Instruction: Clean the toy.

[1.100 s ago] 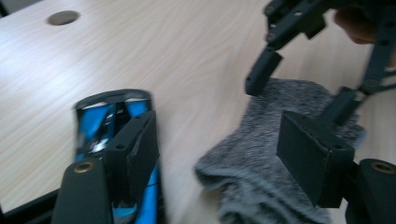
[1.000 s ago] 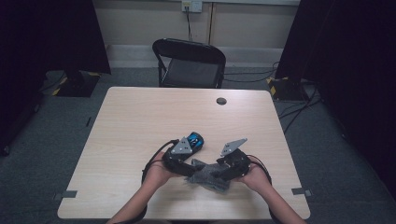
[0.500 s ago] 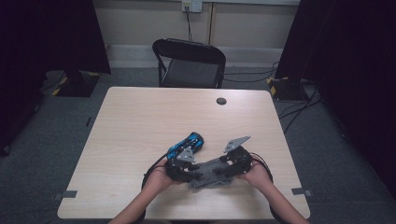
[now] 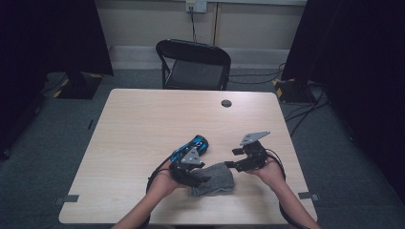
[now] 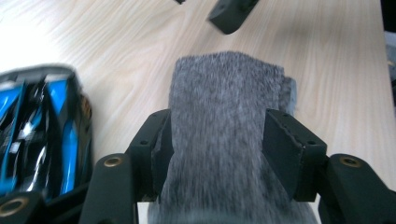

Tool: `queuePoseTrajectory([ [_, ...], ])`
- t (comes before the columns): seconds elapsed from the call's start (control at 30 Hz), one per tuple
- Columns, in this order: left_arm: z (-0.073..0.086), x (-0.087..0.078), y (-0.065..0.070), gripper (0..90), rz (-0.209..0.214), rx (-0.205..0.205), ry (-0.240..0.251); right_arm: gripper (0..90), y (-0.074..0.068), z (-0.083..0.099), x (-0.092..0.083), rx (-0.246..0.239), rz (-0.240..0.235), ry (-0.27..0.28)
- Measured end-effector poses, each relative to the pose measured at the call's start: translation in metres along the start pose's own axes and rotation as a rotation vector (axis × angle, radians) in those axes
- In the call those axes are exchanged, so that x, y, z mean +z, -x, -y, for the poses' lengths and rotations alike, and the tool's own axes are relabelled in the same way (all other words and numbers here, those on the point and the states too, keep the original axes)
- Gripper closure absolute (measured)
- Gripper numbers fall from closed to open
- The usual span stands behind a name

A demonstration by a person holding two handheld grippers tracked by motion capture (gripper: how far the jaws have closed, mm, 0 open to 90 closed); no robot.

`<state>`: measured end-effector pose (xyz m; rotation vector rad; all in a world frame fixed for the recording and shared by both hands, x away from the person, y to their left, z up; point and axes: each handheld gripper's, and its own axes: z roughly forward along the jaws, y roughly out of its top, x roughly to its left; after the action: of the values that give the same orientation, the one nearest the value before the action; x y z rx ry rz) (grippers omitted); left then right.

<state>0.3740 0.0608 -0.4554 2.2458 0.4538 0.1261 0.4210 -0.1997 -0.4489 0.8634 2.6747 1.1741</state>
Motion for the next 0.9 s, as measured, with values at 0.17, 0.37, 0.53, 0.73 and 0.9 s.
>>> queuePoseTrajectory([
  [0.17,0.001,0.026,0.002,38.0,0.019,0.021,-0.069,33.2,0.007,0.009,0.006,0.034,0.012,-0.005],
  [0.37,0.008,0.033,0.004,62.9,0.043,0.0,-0.124,32.0,0.009,0.008,0.009,0.039,0.027,0.003],
  [0.53,0.009,0.02,0.006,70.0,0.032,-0.009,-0.133,29.9,0.006,0.0,0.014,0.021,0.029,0.015],
  [0.73,0.021,-0.018,0.003,69.9,-0.008,-0.053,-0.084,22.0,0.003,-0.016,0.024,0.002,0.014,0.044],
  [0.9,0.037,-0.056,-0.003,69.7,-0.058,-0.107,-0.05,17.6,-0.001,-0.033,0.037,-0.024,0.003,0.045],
])
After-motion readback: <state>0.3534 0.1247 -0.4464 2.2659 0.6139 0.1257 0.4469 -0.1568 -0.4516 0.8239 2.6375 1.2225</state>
